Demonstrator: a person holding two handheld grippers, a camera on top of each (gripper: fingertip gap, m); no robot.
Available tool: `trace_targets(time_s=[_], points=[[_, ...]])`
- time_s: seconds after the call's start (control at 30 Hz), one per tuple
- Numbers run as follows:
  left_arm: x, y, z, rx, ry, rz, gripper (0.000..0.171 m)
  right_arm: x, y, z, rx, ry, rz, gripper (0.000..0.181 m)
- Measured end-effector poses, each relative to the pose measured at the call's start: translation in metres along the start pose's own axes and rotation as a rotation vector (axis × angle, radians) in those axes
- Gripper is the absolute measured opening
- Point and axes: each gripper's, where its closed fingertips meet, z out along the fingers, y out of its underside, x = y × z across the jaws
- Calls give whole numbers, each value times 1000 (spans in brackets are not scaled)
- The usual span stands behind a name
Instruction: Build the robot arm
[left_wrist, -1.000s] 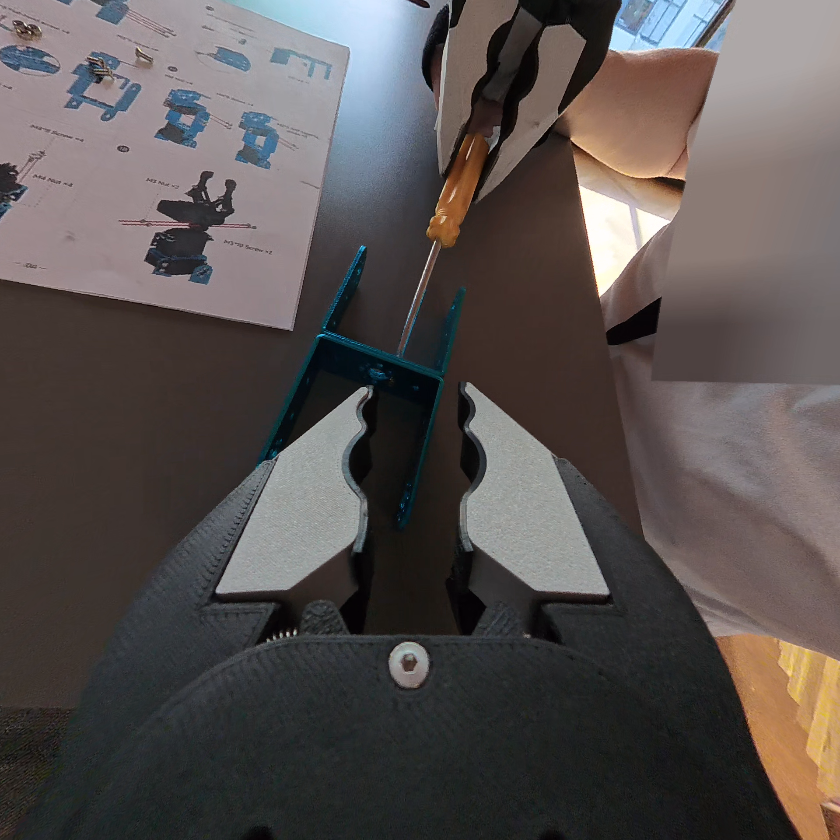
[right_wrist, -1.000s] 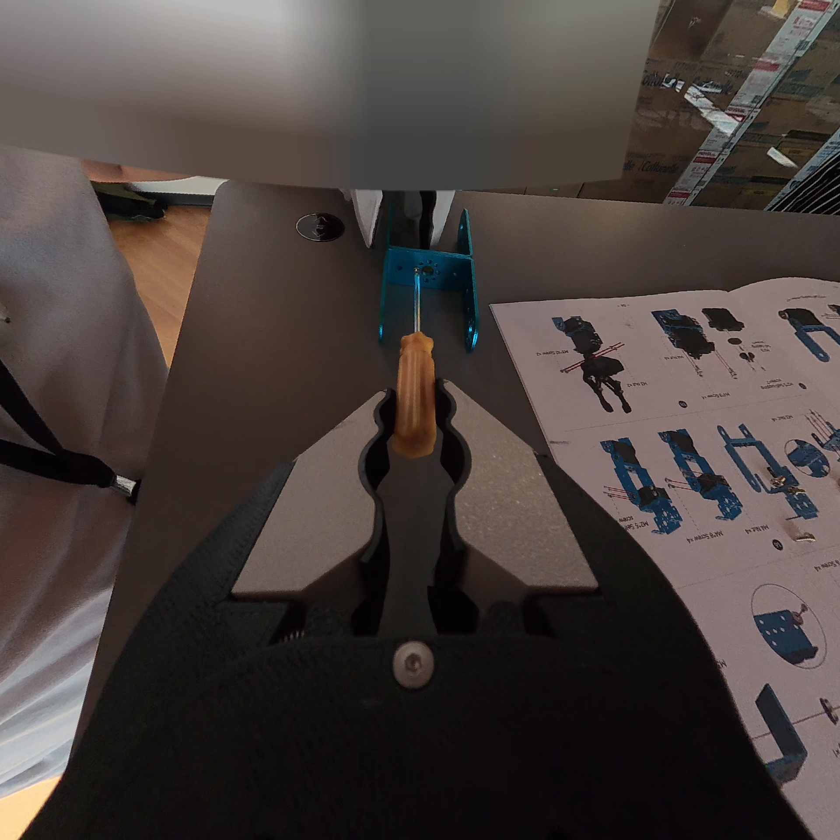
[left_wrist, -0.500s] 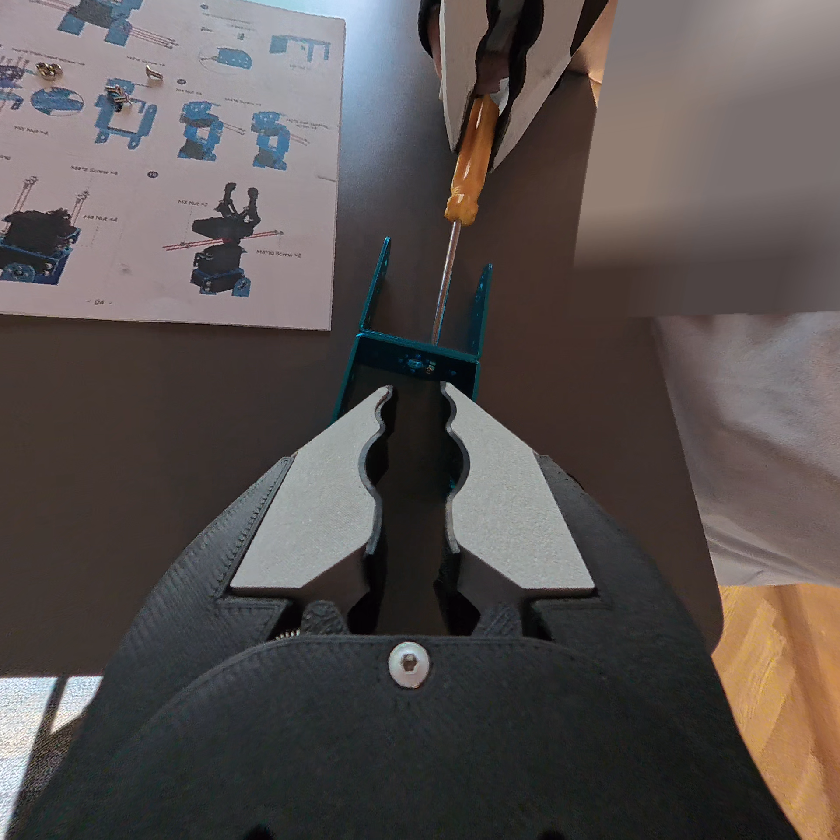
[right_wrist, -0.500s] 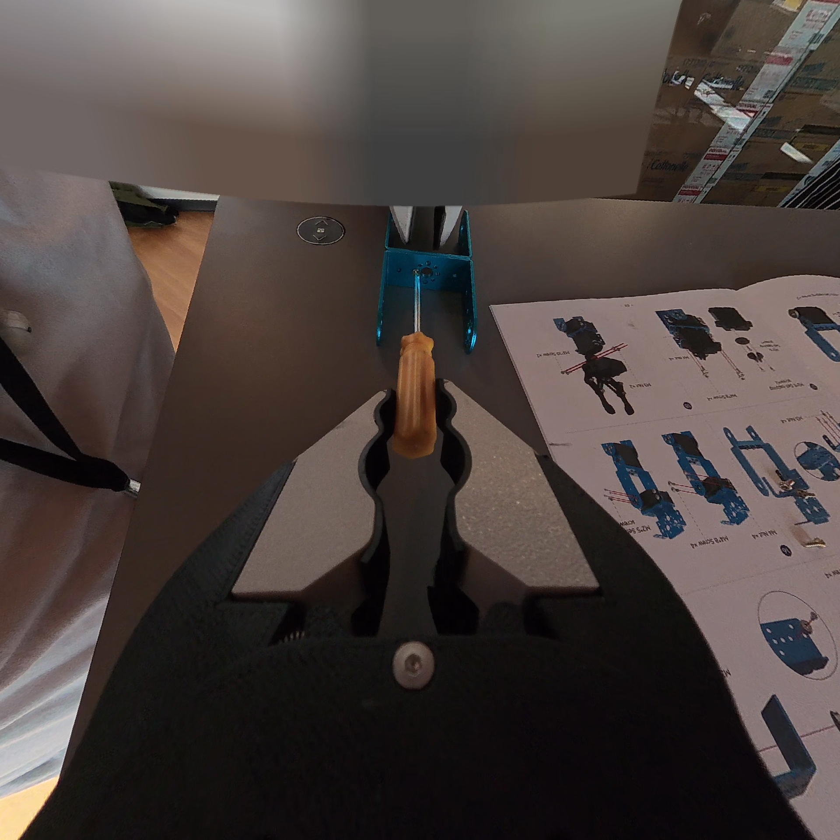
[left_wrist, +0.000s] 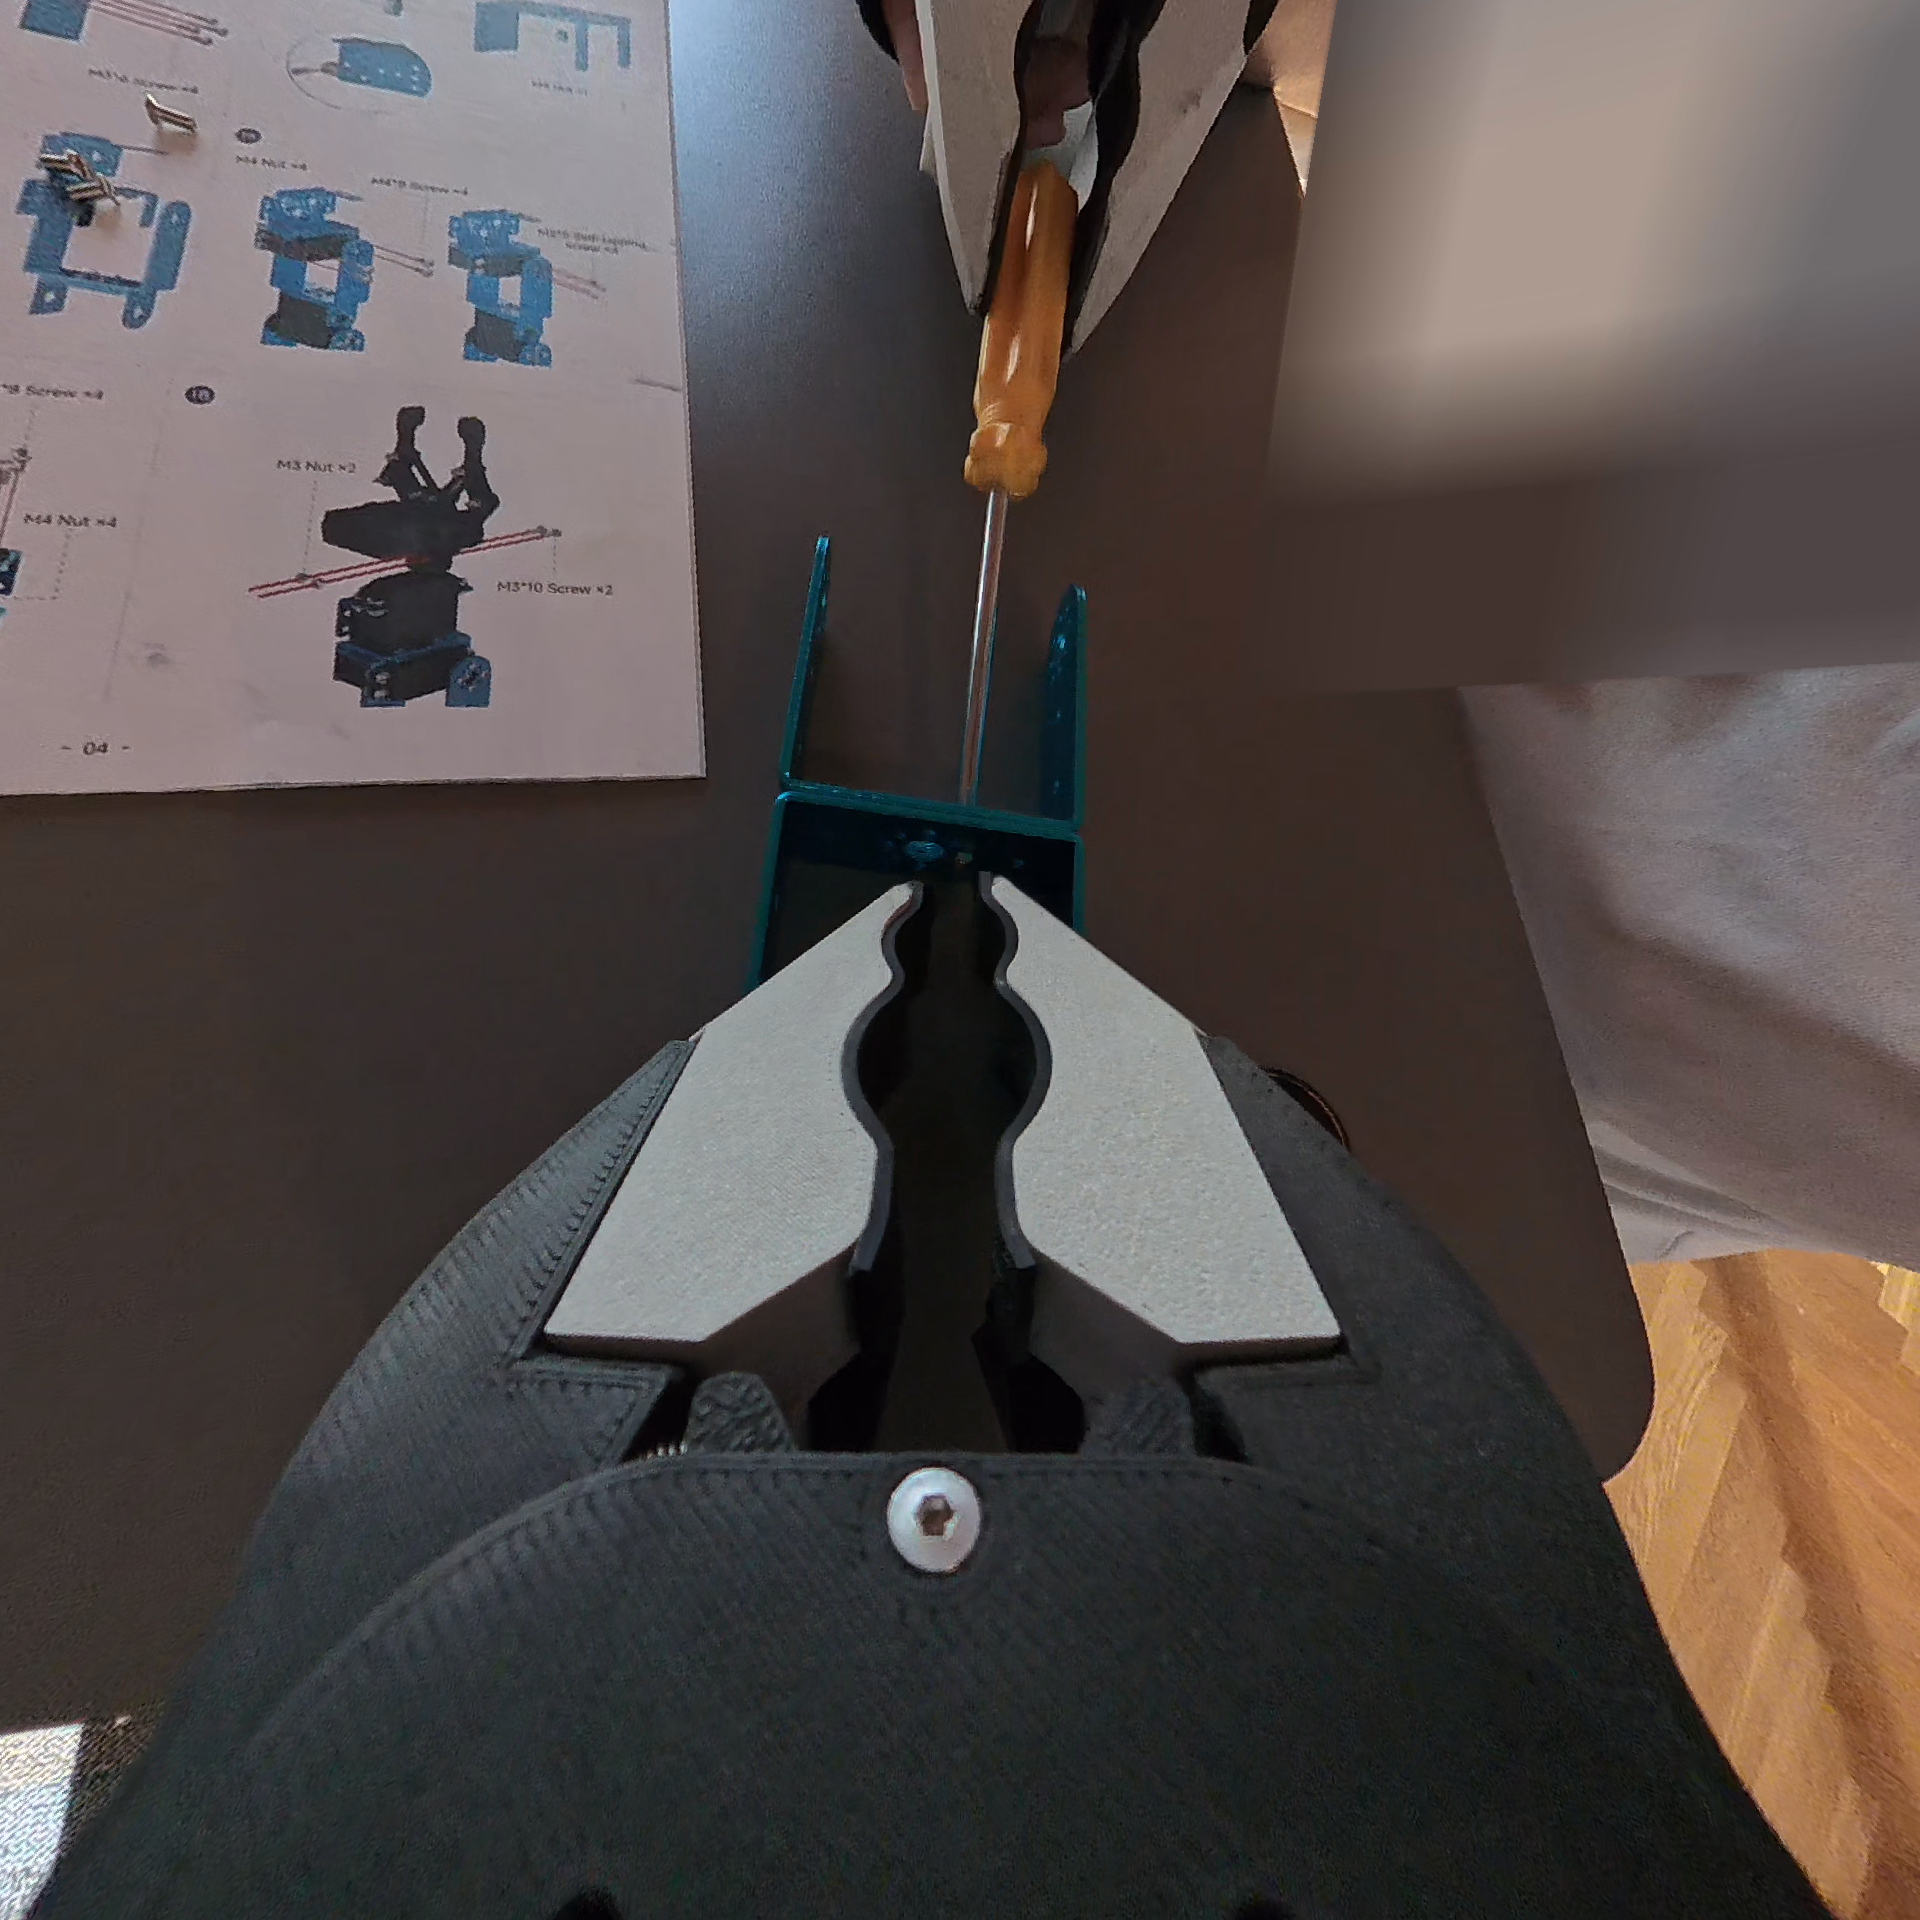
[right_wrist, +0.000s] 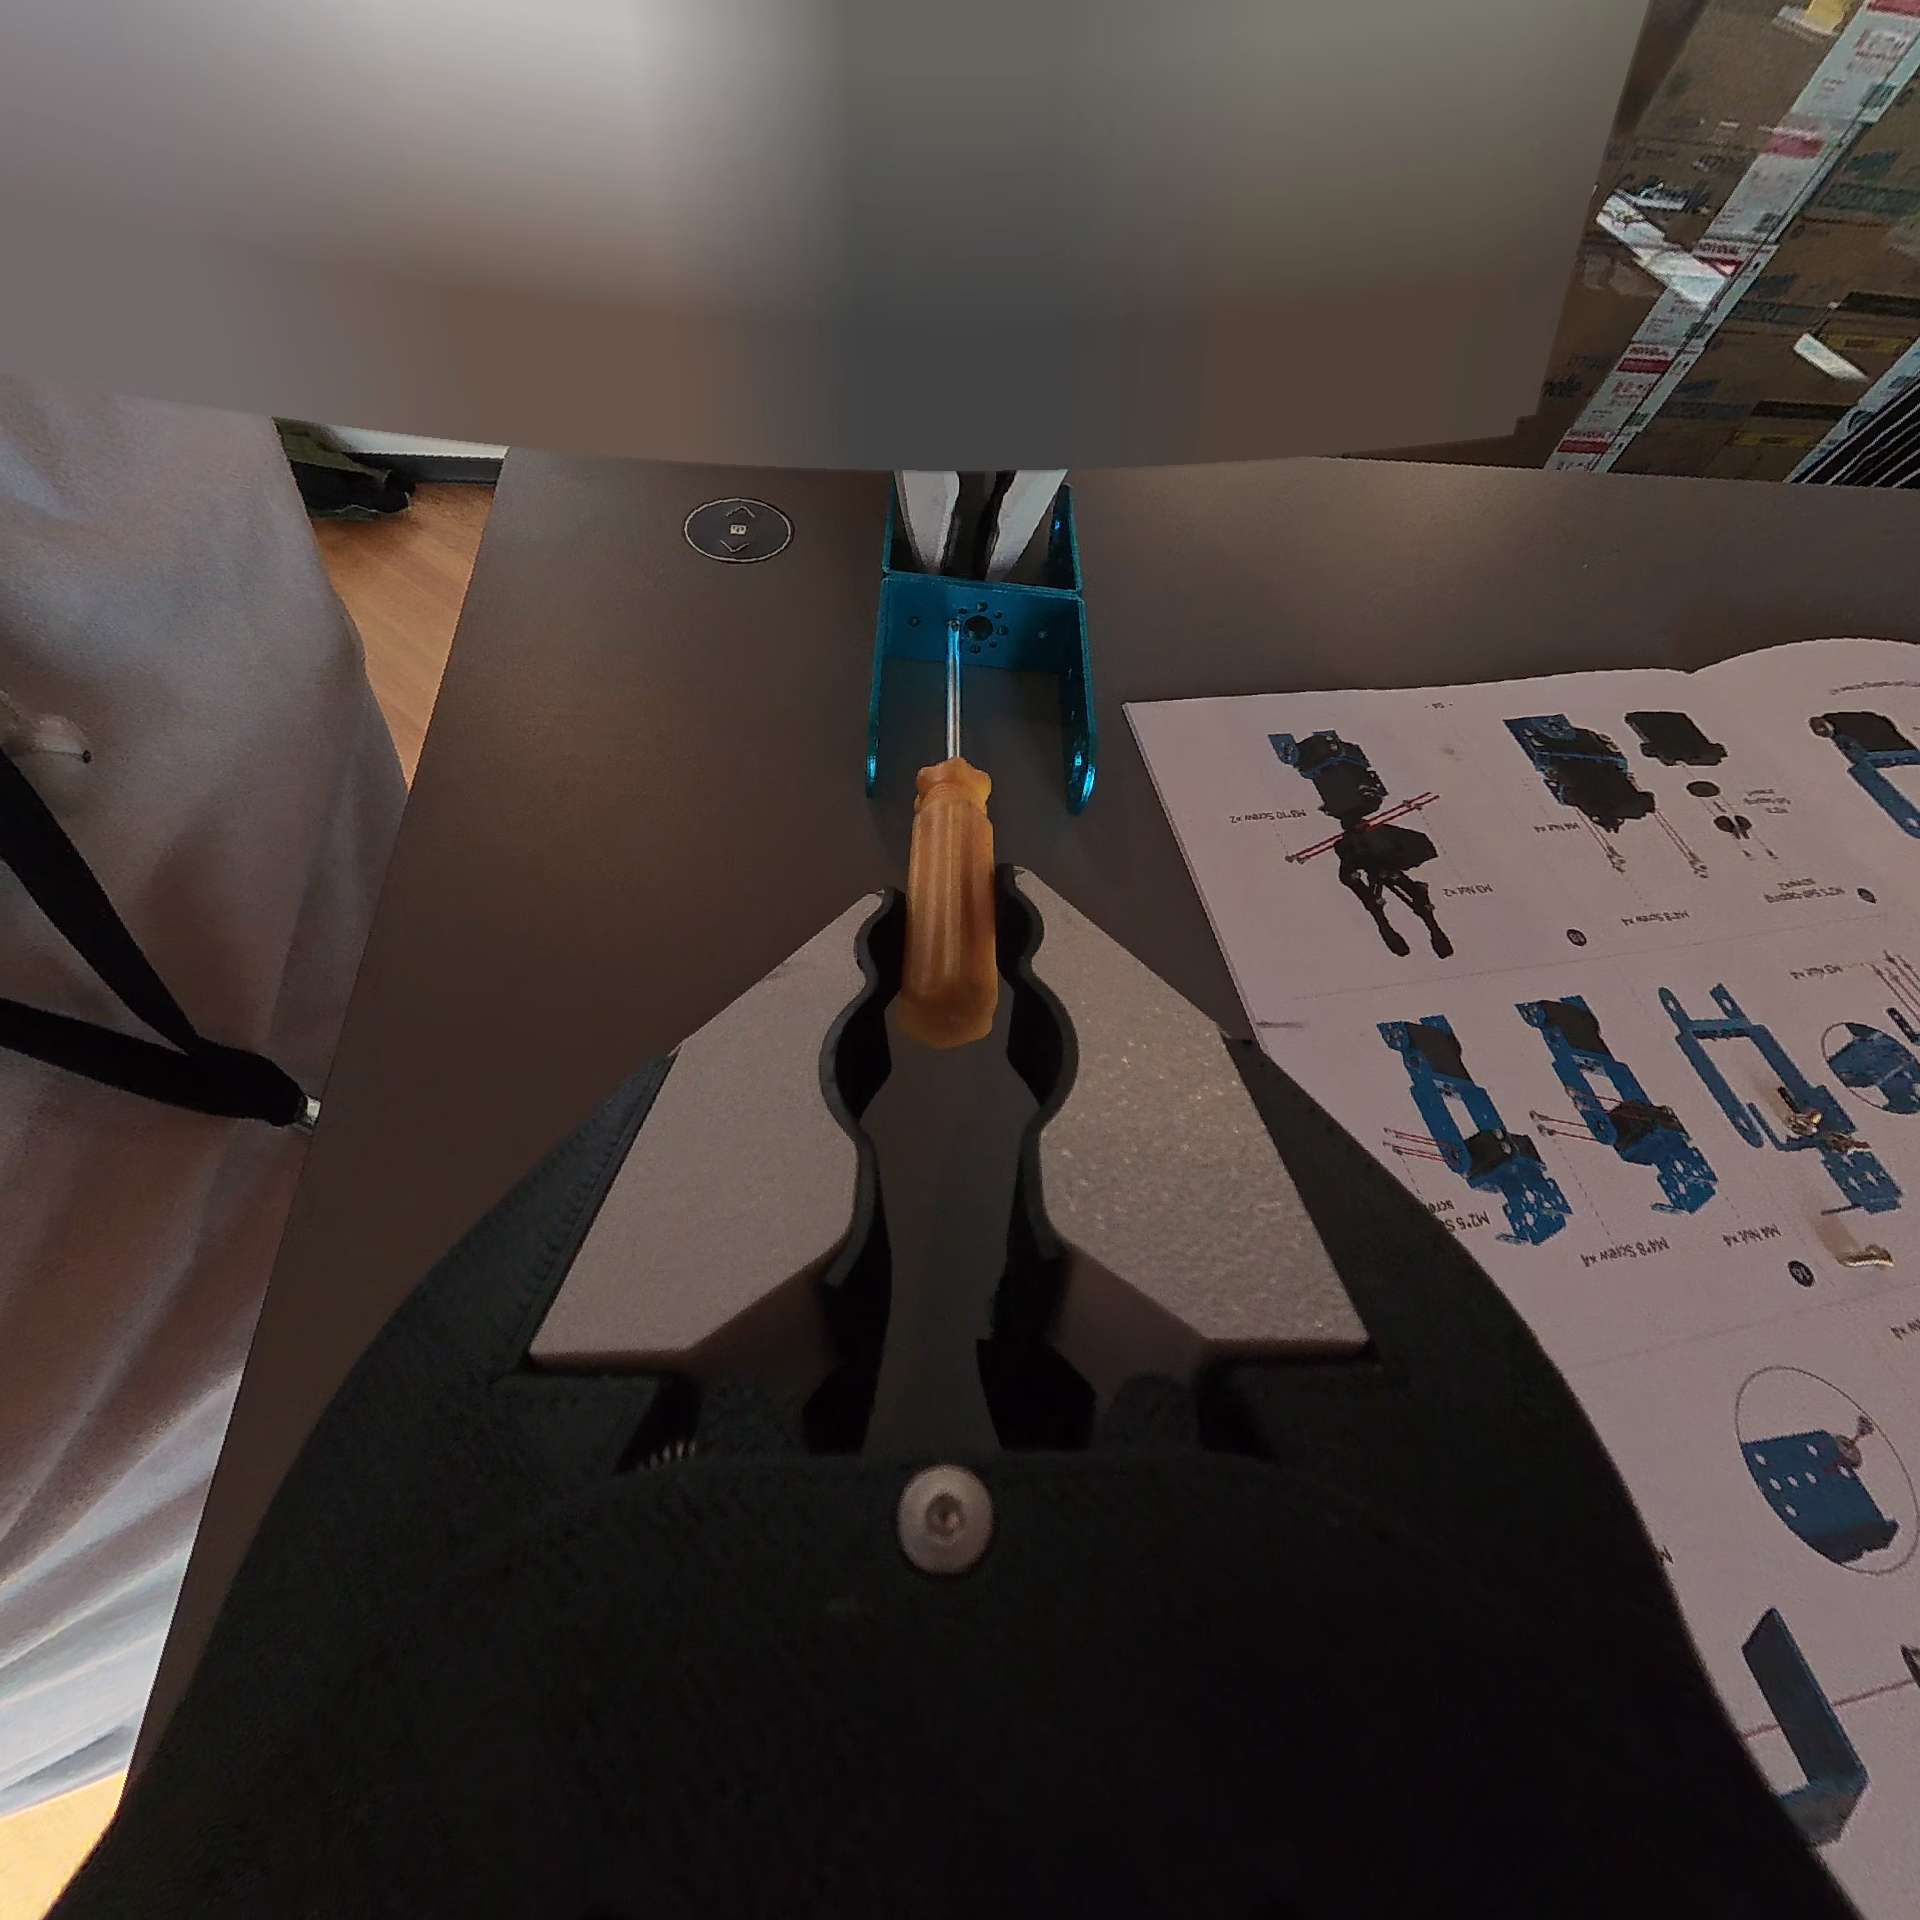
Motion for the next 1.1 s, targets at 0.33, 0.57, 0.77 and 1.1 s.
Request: trace_targets(time_s=[0.33, 0.57, 0.77, 1.1], points=[[2, -1, 3, -9, 34, 16, 3, 1, 0, 1, 2, -6, -1, 16], [2, -1, 4, -4, 50, 31, 4, 2, -1, 2, 6, -18, 2, 17], [2, -1, 5, -4, 53, 47, 2, 3, 3, 4, -15, -60, 63, 17], [3, -1, 5, 18, 55, 54, 2, -2, 26, 13, -205, -311, 602, 17]])
